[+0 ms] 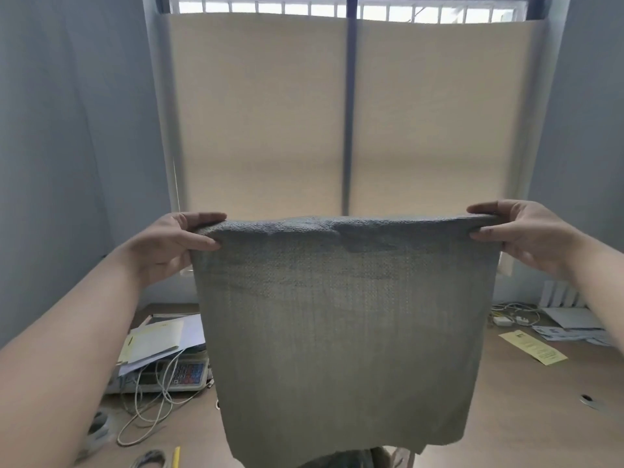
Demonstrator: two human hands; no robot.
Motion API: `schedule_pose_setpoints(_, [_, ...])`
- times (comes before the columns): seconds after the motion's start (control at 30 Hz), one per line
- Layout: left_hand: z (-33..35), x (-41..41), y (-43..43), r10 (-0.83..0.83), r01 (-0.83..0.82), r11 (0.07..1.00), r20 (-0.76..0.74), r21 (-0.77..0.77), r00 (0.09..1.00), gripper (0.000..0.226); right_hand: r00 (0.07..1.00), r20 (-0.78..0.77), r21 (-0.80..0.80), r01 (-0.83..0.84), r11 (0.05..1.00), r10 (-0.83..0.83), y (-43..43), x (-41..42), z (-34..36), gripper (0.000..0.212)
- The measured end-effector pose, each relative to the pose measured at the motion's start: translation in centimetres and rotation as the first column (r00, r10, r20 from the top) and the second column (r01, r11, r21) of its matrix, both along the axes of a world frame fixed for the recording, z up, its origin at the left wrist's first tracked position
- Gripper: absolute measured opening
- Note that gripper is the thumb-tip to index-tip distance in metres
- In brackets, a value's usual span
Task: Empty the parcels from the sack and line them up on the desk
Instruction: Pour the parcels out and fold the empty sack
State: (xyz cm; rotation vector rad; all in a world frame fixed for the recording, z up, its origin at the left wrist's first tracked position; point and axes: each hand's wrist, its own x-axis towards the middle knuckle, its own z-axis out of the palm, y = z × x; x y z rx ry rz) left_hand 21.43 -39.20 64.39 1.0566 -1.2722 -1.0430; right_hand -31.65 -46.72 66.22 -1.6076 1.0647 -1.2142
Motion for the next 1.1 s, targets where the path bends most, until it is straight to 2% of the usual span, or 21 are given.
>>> schedule_pose_setpoints(0.03, [-0.1,0.1,-0.1,0.017,-0.017,1.000,0.014,-0.007,1.000,0.061,0.999,-0.030,-0.024,0.010,1.000,-0.011,-0.2,0.0,-0.2,0.089])
schedule_pose_setpoints(0.13, [-0.5,-0.1,-0.2,0.099,-0.097,0.994,0.035,-0.055,0.994,0.041,0.997,-0.052,-0.089,0.057,0.994,-0.062,-0.3,0.3,-0.5,0.068])
schedule_pose_setpoints(0.27, [-1.2,0.0,-0.1,0.213,-0.197,0.969,0.094,-0.149,0.973,0.027,0.994,0.009,-0.173,0.105,0.979,-0.105,0.1,0.4,-0.5,0.094])
schedule_pose_setpoints(0.37, [-1.2,-0.3,-0.1,0.276,-0.254,0.939,0.071,-0.232,0.958,0.025,0.992,0.085,-0.179,0.103,0.978,-0.089,0.2,0.2,-0.5,0.095])
schedule_pose_setpoints(0.5, [-1.0,-1.1,0.2,0.172,-0.185,0.925,-0.070,-0.333,0.983,0.008,0.991,0.135,-0.179,0.041,0.983,-0.017,0.4,0.0,-0.5,0.099])
schedule_pose_setpoints(0.53, [-1.0,-1.3,0.1,0.153,-0.171,0.923,-0.080,-0.343,0.985,0.014,0.988,0.154,-0.164,0.020,0.986,0.005,0.4,0.1,-0.6,0.093])
schedule_pose_setpoints(0.63, [-1.2,-2.3,-0.2,0.211,-0.225,0.896,-0.078,-0.383,0.974,0.024,0.977,0.213,-0.086,0.036,0.996,-0.017,0.5,0.2,-0.8,0.042])
schedule_pose_setpoints(0.67, [-1.2,-2.7,-0.3,0.245,-0.258,0.880,-0.085,-0.398,0.966,0.023,0.977,0.208,-0.062,0.056,0.997,-0.042,0.7,0.4,-0.7,0.034])
schedule_pose_setpoints(0.7, [-1.2,-3.2,-0.3,0.278,-0.291,0.865,-0.092,-0.409,0.956,0.022,0.978,0.203,-0.047,0.066,0.997,-0.056,0.8,0.4,-0.8,0.034])
schedule_pose_setpoints(0.83, [-1.0,-4.0,-0.6,0.387,-0.383,0.808,-0.088,-0.447,0.918,0.019,0.980,0.196,0.016,0.018,1.000,-0.021,1.3,0.1,-1.0,0.055])
schedule_pose_setpoints(0.93, [-0.7,-3.7,-0.9,0.420,-0.410,0.794,-0.083,-0.448,0.904,0.019,0.985,0.148,0.110,-0.109,0.988,0.092,2.1,-0.6,-1.5,0.098])
schedule_pose_setpoints(0.97, [-0.5,-3.6,-1.0,0.424,-0.414,0.798,-0.081,-0.438,0.902,0.018,0.985,0.132,0.138,-0.125,0.983,0.107,2.1,-0.9,-1.8,0.102])
schedule_pose_setpoints(1.0, [-0.4,-3.5,-1.0,0.431,-0.416,0.802,-0.066,-0.429,0.900,0.018,0.987,0.108,0.169,-0.132,0.977,0.115,2.1,-1.1,-2.1,0.095])
schedule_pose_setpoints(1.07, [-0.4,-3.3,-1.3,0.458,-0.427,0.799,-0.031,-0.423,0.888,0.019,0.987,0.105,0.241,-0.144,0.960,0.122,2.0,-1.1,-2.5,0.050])
schedule_pose_setpoints(1.1, [-0.4,-3.1,-1.5,0.466,-0.431,0.800,-0.019,-0.417,0.884,0.020,0.988,0.117,0.267,-0.129,0.955,0.100,2.2,-0.8,-2.5,0.033])
